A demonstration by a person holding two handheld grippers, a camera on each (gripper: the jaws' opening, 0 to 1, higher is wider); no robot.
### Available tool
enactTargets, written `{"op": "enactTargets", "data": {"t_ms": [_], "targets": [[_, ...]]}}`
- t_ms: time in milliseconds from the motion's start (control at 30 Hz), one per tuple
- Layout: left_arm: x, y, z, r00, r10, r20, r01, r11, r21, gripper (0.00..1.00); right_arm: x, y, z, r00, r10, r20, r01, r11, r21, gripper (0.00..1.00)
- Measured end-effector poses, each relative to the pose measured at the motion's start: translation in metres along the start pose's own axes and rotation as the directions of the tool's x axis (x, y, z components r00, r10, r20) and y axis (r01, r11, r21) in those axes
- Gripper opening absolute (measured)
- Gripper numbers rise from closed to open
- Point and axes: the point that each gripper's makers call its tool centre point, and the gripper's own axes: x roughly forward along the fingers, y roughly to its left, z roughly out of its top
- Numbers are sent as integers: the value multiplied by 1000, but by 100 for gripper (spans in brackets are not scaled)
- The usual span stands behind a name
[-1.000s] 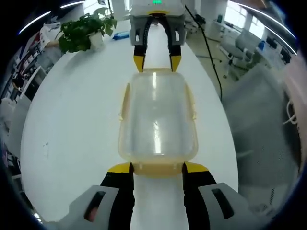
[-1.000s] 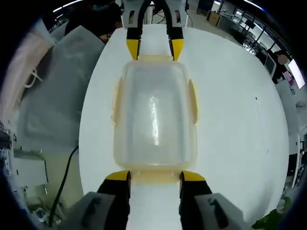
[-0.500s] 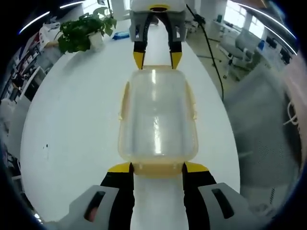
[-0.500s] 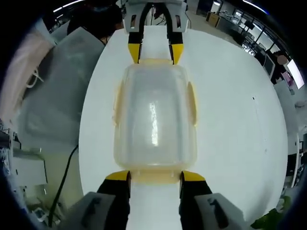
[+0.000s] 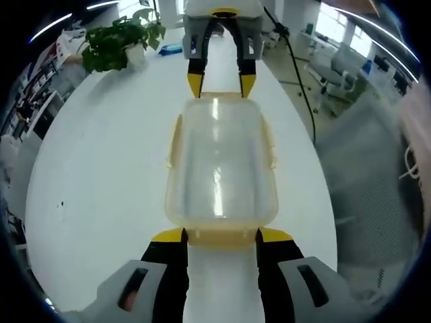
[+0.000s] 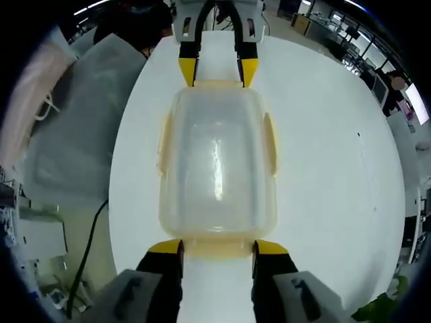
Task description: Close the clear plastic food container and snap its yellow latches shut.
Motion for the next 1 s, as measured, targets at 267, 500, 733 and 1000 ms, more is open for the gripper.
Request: {"op": "enactTargets", "data": {"t_ms": [267,500,733,1000], "targets": [[0,0,2,1000,-1,10,1,1000,0,38,-5,0,-2,1000,-2,17,2,1000,9,37],[4,0,4,1000,7,13,-7,1000,-1,38,-6,0,-6,999,-15,30,14,999,30,37],[5,-2,3,1000,3,18,-3,1000,-7,38,-3,0,-6,1000,-11,21,11,999,32,37],[4,-3,0,997,17,70,-12,998,-59,39,-6,3,-9,999,-19,38,17,997,74,39]]}}
